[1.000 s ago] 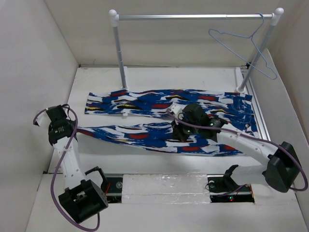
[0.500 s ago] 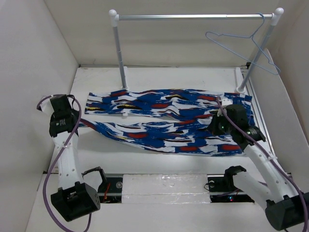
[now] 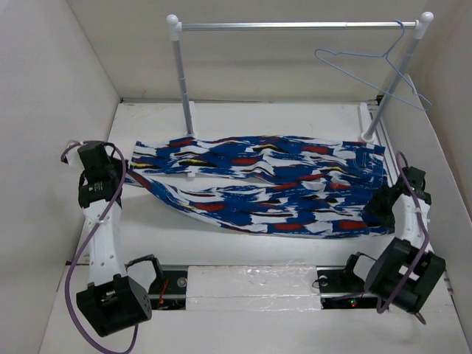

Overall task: Place the trousers on the hanger
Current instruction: Fold the trousers

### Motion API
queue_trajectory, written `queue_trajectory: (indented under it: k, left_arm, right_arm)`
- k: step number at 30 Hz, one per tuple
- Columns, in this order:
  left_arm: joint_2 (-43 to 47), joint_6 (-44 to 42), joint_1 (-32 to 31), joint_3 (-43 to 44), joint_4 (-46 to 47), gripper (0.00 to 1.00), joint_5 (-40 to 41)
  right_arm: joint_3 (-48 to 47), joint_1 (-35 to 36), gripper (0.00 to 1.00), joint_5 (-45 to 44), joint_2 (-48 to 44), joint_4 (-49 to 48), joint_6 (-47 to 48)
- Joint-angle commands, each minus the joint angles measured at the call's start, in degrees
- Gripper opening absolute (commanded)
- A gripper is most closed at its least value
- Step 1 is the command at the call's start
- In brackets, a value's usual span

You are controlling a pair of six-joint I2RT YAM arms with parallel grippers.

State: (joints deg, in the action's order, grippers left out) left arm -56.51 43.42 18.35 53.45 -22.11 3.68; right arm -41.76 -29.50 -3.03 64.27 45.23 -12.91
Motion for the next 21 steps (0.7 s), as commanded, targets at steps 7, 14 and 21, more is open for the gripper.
queue_trajectory:
  k: [7,14,21]
  left_arm:
    - [-1.8,5.0,-0.2,-0.3,6.1,0.0,-3.3]
    - [-2.0,4.4,-0.2,-0.5,6.0,0.0,-4.3]
    - [-1.7,3.0,-0.2,-1.4,5.3,0.0,3.1]
  right_arm:
    - [-1.9,-12.7,0.69,-6.6,4.8,1.9,-6.7]
    - [1.1,-13.2,0.66,-2.6,11.0,-4.3,-11.4]
    - [1.0,-12.6,0.09,-2.1,13.0,-8.0,-9.1]
